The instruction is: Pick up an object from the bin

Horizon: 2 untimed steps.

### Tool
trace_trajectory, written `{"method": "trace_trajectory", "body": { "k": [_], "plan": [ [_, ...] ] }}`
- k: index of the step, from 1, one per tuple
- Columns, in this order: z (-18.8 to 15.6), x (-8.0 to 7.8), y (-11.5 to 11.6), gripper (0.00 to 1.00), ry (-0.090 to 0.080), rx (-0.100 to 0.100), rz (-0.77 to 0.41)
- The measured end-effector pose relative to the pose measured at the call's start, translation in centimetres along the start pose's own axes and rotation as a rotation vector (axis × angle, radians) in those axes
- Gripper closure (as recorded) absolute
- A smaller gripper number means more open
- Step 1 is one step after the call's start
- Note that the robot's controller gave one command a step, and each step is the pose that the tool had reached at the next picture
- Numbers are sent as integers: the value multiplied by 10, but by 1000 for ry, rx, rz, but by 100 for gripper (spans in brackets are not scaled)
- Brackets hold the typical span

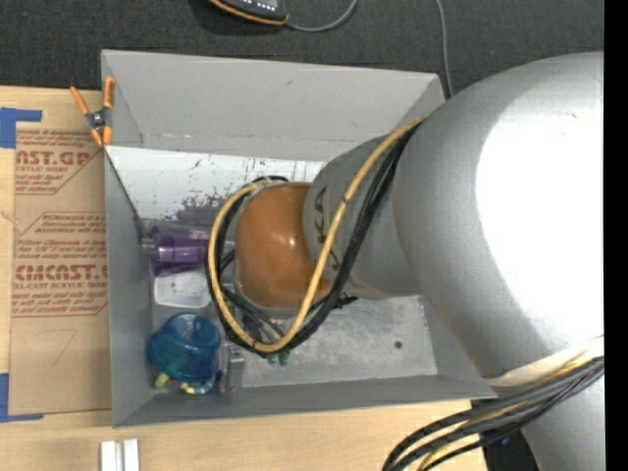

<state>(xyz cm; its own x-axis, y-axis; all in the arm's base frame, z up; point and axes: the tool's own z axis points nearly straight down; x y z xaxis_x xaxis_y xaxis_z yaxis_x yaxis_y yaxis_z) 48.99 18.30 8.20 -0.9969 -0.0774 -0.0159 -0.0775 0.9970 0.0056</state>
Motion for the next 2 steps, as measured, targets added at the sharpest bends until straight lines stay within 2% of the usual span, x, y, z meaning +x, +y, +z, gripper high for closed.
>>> {"method": "trace_trajectory", "body": {
  "k": [1, 2],
  "plan": [
    [12, 2, 3, 0, -1, 0, 11],
    [3, 5, 65, 0, -2, -3, 58]
  ]
}}
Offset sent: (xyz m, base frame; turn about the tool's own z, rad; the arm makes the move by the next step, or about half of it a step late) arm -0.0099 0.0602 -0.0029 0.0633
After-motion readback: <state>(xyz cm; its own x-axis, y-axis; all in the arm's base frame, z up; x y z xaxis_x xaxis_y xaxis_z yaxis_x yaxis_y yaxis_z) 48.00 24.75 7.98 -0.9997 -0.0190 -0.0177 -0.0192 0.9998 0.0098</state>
